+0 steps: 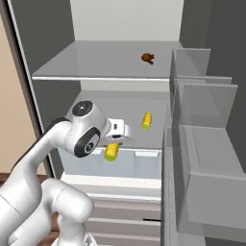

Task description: Place one corn and one chicken drumstick in each tupperware on the nearby counter, to pack two identical lunches.

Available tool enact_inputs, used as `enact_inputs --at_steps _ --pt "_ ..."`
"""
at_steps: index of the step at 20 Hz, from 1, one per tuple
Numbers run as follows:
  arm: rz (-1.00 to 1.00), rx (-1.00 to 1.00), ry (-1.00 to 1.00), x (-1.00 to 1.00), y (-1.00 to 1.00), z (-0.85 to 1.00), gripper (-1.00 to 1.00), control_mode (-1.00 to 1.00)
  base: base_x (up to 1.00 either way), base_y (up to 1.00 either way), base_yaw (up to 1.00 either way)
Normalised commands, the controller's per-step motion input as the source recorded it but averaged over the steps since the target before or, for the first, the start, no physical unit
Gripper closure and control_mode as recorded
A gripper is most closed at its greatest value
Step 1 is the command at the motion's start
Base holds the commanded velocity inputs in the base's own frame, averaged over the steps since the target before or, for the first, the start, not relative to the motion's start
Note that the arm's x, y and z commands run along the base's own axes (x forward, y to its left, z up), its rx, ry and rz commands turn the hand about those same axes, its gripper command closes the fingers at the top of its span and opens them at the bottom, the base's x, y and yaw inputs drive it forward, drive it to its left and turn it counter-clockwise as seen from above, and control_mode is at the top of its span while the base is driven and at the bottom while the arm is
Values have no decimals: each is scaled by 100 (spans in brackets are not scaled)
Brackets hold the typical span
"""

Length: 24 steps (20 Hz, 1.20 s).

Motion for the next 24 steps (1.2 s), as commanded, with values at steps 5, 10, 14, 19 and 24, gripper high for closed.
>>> enact_inputs --at_steps 5,10,14,19,24 --pt "0 0 2 -55 5 80 100 -100 0 0 0" --pt "0 1 -23 -10 65 29 100 -100 0 0 0" --pt "-2 4 -44 -4 91 -4 100 -100 0 0 0" --pt "0 12 -36 -17 46 4 100 -100 0 0 0" --pt "5 19 -21 -18 6 9 100 -100 0 0 0"
